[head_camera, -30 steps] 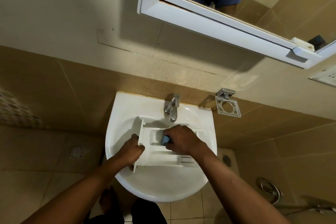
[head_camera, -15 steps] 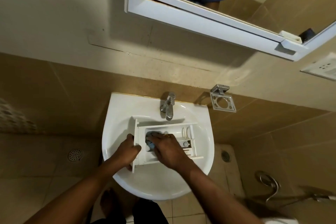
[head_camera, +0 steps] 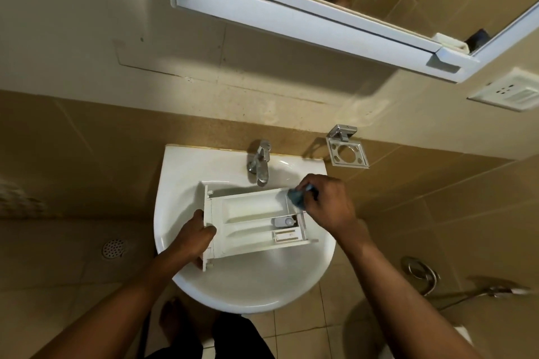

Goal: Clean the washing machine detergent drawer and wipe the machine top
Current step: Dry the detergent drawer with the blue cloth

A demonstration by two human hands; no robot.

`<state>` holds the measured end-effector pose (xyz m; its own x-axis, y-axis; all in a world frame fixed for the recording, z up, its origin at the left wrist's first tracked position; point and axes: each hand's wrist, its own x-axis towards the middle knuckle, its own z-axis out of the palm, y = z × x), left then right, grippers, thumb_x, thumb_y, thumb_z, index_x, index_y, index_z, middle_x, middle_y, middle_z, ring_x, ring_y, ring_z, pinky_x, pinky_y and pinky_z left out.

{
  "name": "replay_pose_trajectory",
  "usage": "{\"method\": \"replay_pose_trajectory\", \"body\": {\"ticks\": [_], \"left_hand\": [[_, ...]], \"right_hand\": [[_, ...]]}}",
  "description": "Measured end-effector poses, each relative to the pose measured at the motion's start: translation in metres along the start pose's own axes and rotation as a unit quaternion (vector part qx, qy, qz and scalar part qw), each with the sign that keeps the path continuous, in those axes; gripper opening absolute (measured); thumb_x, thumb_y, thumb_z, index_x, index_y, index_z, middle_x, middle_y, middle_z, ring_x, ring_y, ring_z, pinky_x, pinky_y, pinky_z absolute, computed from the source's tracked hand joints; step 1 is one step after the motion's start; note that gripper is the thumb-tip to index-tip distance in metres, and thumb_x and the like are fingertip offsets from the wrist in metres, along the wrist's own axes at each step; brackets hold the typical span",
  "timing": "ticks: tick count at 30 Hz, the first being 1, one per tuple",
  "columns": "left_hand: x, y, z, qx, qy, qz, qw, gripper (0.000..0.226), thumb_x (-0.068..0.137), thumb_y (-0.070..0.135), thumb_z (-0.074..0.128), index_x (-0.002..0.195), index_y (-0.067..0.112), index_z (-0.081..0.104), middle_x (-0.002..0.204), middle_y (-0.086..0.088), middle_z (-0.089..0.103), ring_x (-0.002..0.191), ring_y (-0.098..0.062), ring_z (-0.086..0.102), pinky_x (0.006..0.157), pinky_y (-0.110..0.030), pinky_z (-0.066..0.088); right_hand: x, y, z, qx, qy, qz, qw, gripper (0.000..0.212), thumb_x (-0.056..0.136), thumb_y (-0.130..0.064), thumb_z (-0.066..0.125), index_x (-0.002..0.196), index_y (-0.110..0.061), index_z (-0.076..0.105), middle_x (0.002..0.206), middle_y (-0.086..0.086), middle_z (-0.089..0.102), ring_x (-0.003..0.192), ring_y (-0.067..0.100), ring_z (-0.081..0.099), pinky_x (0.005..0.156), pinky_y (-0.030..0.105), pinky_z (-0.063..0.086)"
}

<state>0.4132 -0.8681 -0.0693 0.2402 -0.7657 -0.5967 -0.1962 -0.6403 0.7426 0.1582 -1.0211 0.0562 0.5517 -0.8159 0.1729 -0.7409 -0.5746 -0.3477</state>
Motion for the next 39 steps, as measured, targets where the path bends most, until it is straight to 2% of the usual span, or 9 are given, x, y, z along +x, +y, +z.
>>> {"method": "replay_pose_trajectory", "body": {"ticks": [5,8,12,18,23,28,30,34,39], "left_hand": [[0.003,-0.004,-0.004,-0.03,-0.006,-0.01,0.999,0.028,0.094,0.016,0.05,0.122,0.021,0.052,0.105,-0.01,0.068,0.086,-0.027,0.068,0.063,-0.036,0.056],[0.004,-0.003,-0.003,-0.018,-0.005,-0.014,1.0,0.026,0.094,0.013,0.05,0.12,0.017,0.051,0.1,-0.012,0.067,0.081,-0.026,0.064,0.062,-0.032,0.05],[0.007,-0.003,-0.004,-0.022,-0.014,-0.011,1.0,0.036,0.095,0.011,0.049,0.129,0.024,0.05,0.1,-0.007,0.068,0.082,-0.025,0.065,0.064,-0.031,0.05],[0.01,0.001,-0.005,-0.02,-0.012,-0.009,1.0,0.039,0.095,0.009,0.05,0.132,0.02,0.052,0.099,-0.009,0.069,0.078,-0.022,0.062,0.065,-0.031,0.049],[0.01,0.004,-0.001,-0.004,-0.014,-0.006,1.0,0.033,0.096,0.012,0.05,0.129,0.018,0.05,0.102,-0.007,0.067,0.084,-0.023,0.065,0.068,-0.033,0.052],[0.011,0.006,0.001,0.027,-0.012,0.007,1.0,0.035,0.099,0.013,0.049,0.134,0.014,0.05,0.119,-0.007,0.065,0.097,-0.022,0.064,0.088,-0.04,0.054],[0.011,0.006,0.001,0.027,-0.019,0.01,0.999,0.04,0.099,0.013,0.049,0.139,0.014,0.047,0.124,-0.007,0.064,0.102,-0.023,0.063,0.086,-0.036,0.052],[0.01,0.008,0.0,0.034,-0.038,0.011,0.999,0.04,0.097,0.011,0.05,0.137,0.016,0.047,0.115,-0.005,0.064,0.096,-0.02,0.062,0.077,-0.032,0.049],[0.008,0.012,0.007,0.066,-0.051,0.018,0.996,0.032,0.098,0.013,0.049,0.13,0.014,0.047,0.115,-0.007,0.065,0.096,-0.023,0.063,0.077,-0.035,0.053]], "right_hand": [[-0.037,0.0,0.052,-0.054,-0.108,-0.063,0.991,0.039,0.081,-0.012,0.062,0.116,-0.022,0.075,0.124,0.003,0.064,0.11,0.028,0.058,0.084,0.036,0.056],[-0.035,0.005,0.046,0.165,-0.014,0.076,0.983,0.028,0.084,-0.002,0.059,0.092,-0.021,0.079,0.102,-0.004,0.073,0.1,0.017,0.066,0.086,0.032,0.055],[-0.023,0.015,0.037,0.404,0.132,0.404,0.81,0.031,0.1,-0.001,0.046,0.085,-0.016,0.069,0.09,0.013,0.07,0.09,0.034,0.067,0.073,0.035,0.055],[-0.015,0.012,0.054,0.515,-0.045,0.422,0.745,0.026,0.099,-0.013,0.056,0.116,-0.019,0.075,0.104,0.008,0.078,0.086,0.023,0.074,0.078,0.037,0.06],[-0.015,0.024,0.052,0.36,-0.118,0.437,0.816,0.02,0.1,-0.014,0.059,0.093,-0.013,0.077,0.085,0.007,0.073,0.071,0.021,0.068,0.063,0.031,0.058],[-0.004,0.049,0.021,0.146,-0.26,0.373,0.879,0.022,0.095,-0.027,0.067,0.097,-0.008,0.078,0.098,0.012,0.077,0.095,0.029,0.072,0.09,0.045,0.057],[-0.004,0.049,0.002,0.141,-0.236,0.363,0.89,0.021,0.096,-0.027,0.066,0.091,-0.01,0.077,0.09,0.01,0.077,0.089,0.027,0.072,0.081,0.041,0.058],[-0.001,0.036,-0.005,0.059,-0.023,0.292,0.954,0.023,0.105,-0.034,0.054,0.097,-0.018,0.068,0.081,0.0,0.07,0.071,0.019,0.07,0.058,0.026,0.05],[-0.007,-0.024,0.057,-0.078,-0.05,0.077,0.993,0.037,0.09,-0.027,0.054,0.122,-0.027,0.072,0.102,0.007,0.072,0.086,0.031,0.065,0.073,0.036,0.053]]}}
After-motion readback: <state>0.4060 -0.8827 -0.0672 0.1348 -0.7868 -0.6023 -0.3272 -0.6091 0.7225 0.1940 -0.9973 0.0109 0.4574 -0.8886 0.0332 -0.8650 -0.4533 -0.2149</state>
